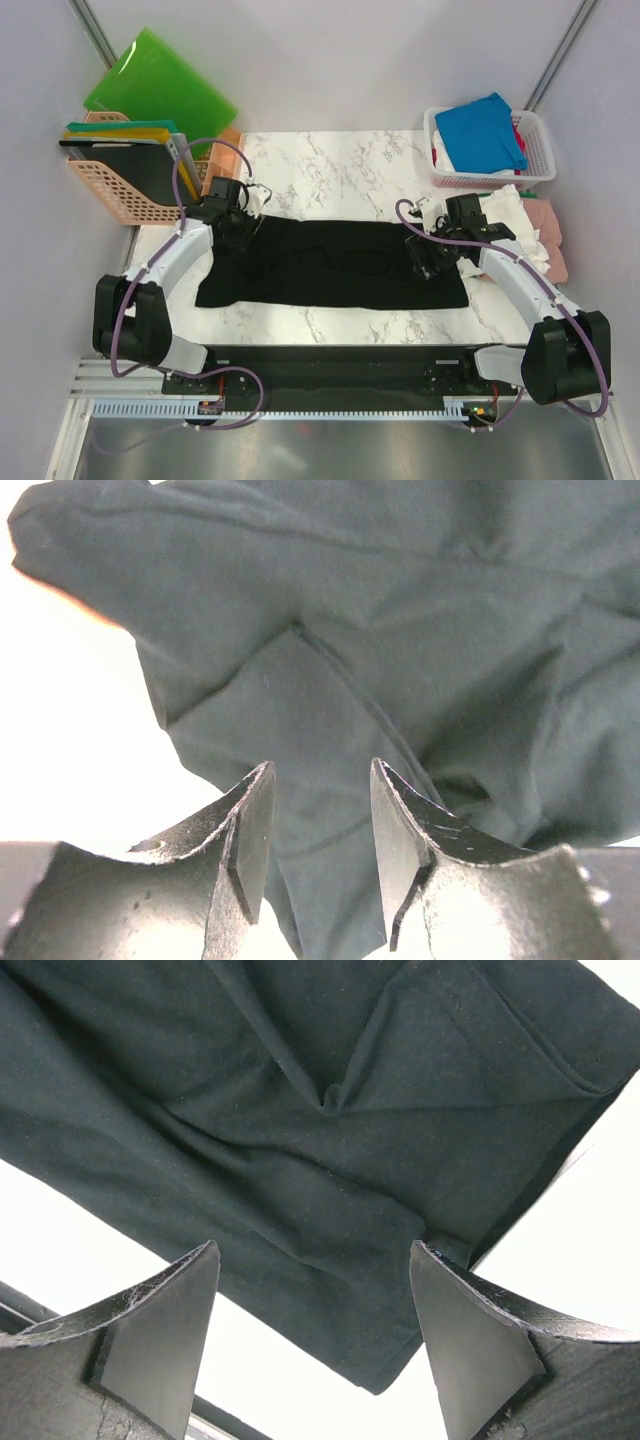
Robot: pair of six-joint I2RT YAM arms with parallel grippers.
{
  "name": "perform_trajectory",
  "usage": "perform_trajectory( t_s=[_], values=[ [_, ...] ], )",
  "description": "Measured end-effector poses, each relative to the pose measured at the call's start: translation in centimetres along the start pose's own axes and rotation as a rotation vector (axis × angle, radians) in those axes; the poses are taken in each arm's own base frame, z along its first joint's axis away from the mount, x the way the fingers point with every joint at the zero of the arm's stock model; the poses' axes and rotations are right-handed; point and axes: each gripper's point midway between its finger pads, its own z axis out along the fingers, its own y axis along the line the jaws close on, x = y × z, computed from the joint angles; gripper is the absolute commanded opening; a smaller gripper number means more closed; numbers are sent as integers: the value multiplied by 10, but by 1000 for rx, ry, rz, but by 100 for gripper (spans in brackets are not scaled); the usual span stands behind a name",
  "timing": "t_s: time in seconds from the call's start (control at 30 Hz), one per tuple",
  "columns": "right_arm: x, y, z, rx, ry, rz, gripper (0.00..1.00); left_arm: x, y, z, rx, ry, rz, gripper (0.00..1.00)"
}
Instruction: Fold and stack the t-shirts
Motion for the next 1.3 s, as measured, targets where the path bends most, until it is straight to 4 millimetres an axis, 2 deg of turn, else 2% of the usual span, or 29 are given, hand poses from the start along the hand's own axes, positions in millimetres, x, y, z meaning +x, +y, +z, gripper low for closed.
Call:
perform_trajectory(
  t_s=[0.13, 0.23, 0.43, 0.53, 0.83, 0.9, 1.1, 1.17, 1.2, 1.3],
  values=[
    [-1, 0, 0, 0, -4, -1, 84, 3, -2, -16, -4, -15, 0, 52],
    [-3, 0, 2, -6, -12, 0, 84, 6, -4, -16, 7, -9, 0, 54],
    [-2, 2, 5, -17, -7, 7, 84, 12, -10, 13, 62, 70, -4, 55],
    [-3, 1, 4, -15, -10, 6, 84, 7, -9, 25, 74, 88, -5, 55],
    [-4, 1, 1, -8, -20, 3, 84, -26, 4, 41, 59, 47, -3, 53],
    [-4, 1, 1, -8, -20, 3, 84, -25, 4, 44, 62, 54, -3, 49],
    [-3, 0, 1, -1, -17, 3, 84, -18, 2, 52, 71, 83, -4, 49],
    [-3, 0, 1, -1, -17, 3, 84, -17, 1, 53, 72, 86, -4, 45],
    [-3, 0, 1, -1, -17, 3, 84, -17, 1, 53, 72, 86, -4, 38],
    [-3, 0, 1, 1, -17, 3, 84, -17, 1, 53, 73, 86, -1, 28]
  ],
)
